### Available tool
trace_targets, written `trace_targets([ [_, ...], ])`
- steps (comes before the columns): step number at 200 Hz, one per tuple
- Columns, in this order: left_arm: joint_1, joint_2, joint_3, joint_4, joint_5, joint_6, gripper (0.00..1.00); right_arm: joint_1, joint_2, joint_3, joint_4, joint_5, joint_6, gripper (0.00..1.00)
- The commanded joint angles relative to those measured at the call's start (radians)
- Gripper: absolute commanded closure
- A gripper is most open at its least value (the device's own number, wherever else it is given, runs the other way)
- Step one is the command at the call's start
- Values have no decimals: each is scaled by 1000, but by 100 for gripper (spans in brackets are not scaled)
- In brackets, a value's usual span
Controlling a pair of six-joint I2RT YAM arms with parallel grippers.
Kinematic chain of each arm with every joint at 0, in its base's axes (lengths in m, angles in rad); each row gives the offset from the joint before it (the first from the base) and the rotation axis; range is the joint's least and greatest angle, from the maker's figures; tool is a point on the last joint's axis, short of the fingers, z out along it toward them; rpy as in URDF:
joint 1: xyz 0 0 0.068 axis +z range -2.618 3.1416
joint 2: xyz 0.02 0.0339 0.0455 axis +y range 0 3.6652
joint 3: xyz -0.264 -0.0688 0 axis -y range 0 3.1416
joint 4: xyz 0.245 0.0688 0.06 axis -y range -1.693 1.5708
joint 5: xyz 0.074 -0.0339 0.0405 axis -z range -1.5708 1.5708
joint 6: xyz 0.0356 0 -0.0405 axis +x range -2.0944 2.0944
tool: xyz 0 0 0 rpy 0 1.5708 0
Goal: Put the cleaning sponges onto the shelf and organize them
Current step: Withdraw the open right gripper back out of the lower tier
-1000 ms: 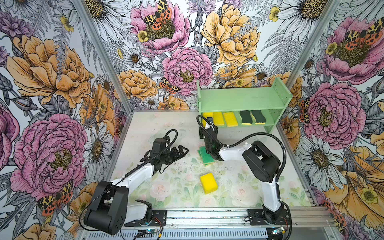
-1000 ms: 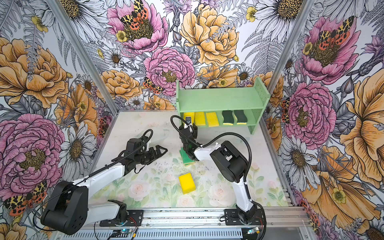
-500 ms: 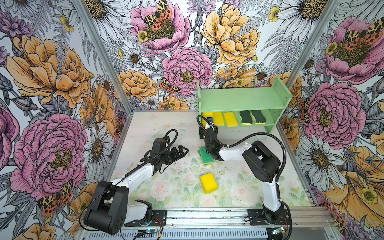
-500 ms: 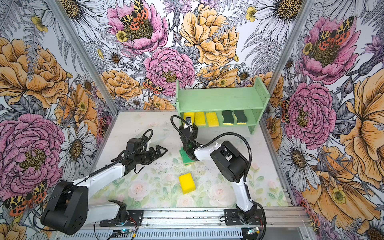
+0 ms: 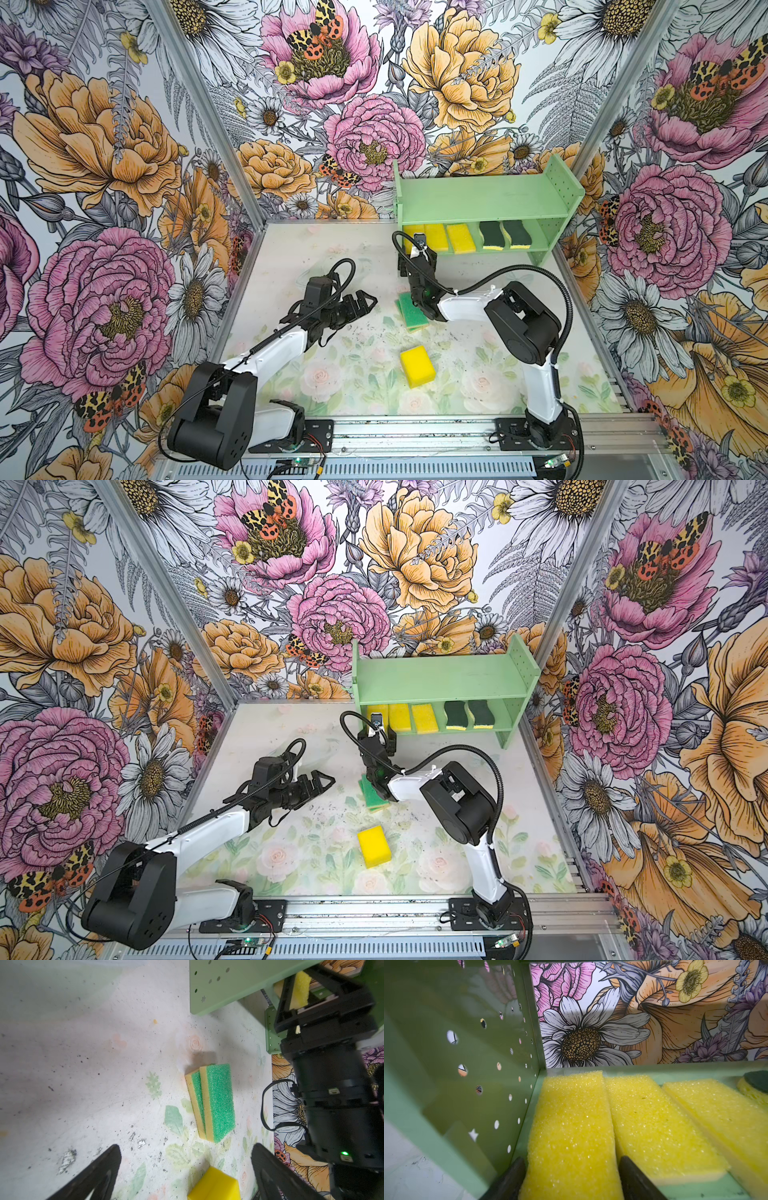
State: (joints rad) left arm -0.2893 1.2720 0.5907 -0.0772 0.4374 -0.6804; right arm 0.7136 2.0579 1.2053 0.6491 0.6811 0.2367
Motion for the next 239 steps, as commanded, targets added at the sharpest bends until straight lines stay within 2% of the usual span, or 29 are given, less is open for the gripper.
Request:
trace_targets([
  [1,3,10,18,8,16,22,1,-6,-16,-3,40,17,-13,27],
  [154,-8,18,22,10,10,18,1,-5,-53,-33,69,31,-64,19],
  [239,-7,20,24,11,11,19,1,-5,-65,-35,85,28,-85,17],
])
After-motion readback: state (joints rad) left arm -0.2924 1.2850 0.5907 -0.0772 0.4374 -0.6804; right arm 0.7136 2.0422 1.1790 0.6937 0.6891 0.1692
